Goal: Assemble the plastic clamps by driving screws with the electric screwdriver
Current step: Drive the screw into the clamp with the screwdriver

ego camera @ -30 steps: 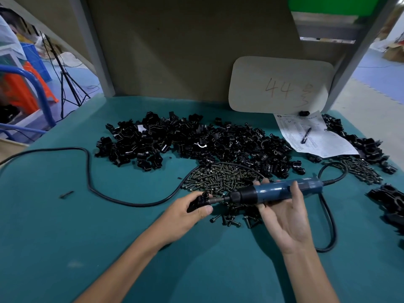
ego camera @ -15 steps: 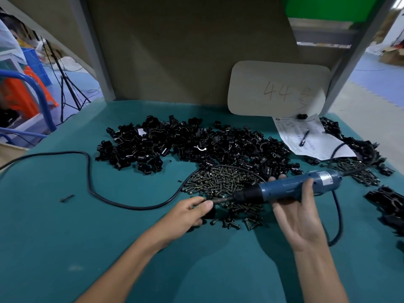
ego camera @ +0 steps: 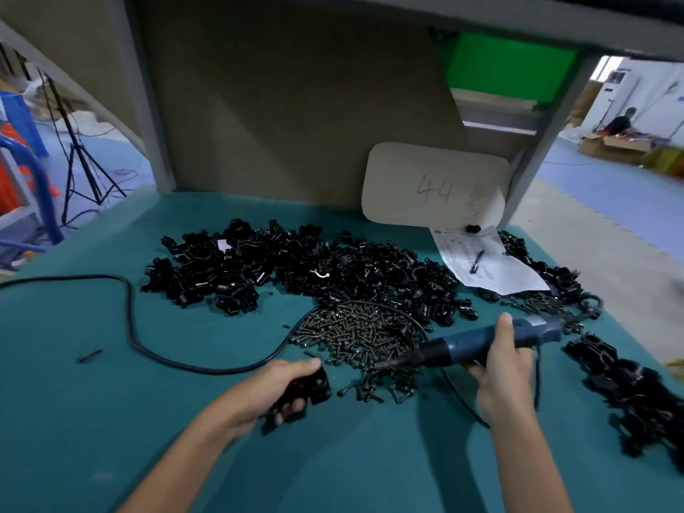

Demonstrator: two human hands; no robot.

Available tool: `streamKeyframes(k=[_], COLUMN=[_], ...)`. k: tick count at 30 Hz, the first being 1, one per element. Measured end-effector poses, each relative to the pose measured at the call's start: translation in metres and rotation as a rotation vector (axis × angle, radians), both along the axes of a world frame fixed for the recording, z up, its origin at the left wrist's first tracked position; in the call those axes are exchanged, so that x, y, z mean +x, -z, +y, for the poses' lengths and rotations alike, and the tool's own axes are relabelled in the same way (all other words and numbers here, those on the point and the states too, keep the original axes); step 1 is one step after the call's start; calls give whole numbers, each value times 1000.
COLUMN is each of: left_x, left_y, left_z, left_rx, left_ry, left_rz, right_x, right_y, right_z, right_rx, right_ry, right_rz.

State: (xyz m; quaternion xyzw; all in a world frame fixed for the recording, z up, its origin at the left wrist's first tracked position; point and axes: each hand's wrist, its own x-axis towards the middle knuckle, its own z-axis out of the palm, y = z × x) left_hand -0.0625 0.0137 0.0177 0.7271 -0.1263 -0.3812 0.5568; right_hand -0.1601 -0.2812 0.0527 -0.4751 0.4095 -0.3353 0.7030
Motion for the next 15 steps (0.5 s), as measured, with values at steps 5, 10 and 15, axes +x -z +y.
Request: streamKeyframes(k=[5, 10, 15], left_x=[-3, -16, -37], left_y=[3, 1, -22], left_z=[-11, -51, -99], left_rx=[-83, -200, -278], left_ry=[-185, -230, -80], left_rz=[-180, -290, -479], right_x=[-20, -34, -43], right_y=[17, 20, 1], right_z=[-23, -10, 43], right_rx=[-434, -871, -795], right_ry=[-177, -179, -600], right_rz=[506, 846, 346])
